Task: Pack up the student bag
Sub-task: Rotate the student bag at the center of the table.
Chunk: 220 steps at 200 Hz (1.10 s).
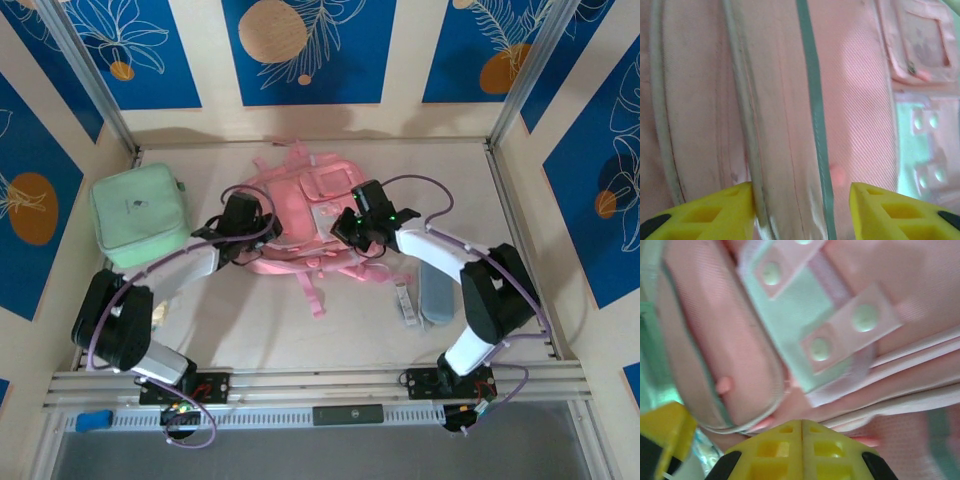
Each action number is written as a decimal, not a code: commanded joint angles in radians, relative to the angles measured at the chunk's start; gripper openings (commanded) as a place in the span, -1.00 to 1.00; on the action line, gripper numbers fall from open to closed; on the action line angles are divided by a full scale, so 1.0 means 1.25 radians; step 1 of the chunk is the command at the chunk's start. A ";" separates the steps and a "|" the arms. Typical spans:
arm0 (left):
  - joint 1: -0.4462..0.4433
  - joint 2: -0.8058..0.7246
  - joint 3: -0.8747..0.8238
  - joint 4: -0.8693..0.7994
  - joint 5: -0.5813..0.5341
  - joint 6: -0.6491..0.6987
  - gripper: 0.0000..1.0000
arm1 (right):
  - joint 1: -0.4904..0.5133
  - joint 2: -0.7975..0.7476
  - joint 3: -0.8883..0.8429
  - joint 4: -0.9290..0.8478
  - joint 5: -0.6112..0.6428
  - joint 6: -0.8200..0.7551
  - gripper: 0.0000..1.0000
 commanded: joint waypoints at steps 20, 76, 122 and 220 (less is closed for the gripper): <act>-0.171 -0.075 -0.016 -0.101 -0.090 -0.139 0.02 | -0.001 -0.019 0.041 -0.040 0.014 -0.081 -1.00; -0.186 -0.061 -0.072 -0.050 -0.104 -0.220 -0.07 | 0.001 0.087 0.203 -0.278 0.123 -0.477 -0.30; -0.163 0.034 -0.066 0.001 -0.174 -0.200 -0.26 | 0.037 0.143 0.276 -0.377 0.190 -0.662 0.00; 0.029 0.042 -0.039 0.080 0.050 0.063 -0.23 | 0.120 0.385 0.555 -0.573 0.304 -0.723 0.09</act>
